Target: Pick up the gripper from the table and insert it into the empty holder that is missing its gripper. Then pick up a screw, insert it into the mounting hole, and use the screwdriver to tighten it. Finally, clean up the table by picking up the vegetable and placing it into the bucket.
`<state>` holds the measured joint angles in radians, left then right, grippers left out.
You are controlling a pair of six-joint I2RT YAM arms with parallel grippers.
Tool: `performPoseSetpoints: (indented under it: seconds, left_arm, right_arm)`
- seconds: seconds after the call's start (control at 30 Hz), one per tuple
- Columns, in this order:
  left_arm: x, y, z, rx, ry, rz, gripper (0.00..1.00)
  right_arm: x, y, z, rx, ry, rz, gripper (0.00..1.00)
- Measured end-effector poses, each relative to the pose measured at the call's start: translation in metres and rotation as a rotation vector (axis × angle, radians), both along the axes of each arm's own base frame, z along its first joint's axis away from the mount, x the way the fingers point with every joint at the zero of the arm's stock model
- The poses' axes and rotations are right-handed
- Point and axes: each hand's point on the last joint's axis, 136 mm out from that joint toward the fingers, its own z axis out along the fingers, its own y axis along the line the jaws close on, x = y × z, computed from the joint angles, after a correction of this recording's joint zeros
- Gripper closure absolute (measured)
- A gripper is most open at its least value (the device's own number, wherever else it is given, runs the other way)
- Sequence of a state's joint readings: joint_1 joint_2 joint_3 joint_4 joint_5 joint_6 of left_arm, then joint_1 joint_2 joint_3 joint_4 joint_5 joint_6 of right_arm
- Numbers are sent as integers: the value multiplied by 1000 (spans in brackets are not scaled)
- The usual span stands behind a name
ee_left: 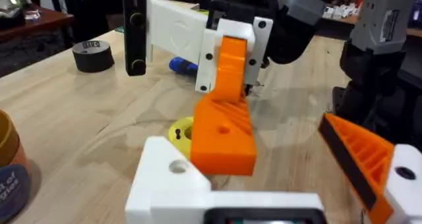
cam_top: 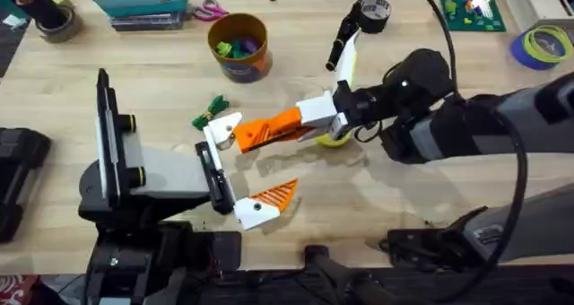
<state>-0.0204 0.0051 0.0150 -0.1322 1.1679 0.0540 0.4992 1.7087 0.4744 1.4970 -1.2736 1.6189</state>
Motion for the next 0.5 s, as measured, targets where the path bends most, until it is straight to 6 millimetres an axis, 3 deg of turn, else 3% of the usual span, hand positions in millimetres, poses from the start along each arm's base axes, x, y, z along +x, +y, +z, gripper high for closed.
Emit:
performPoseSetpoints:
  seconds: [0.5]
  left_arm:
    - [0,0,0,0,0,0,16]
  right_arm:
    - [1,0,-4,-5,6,0,993]
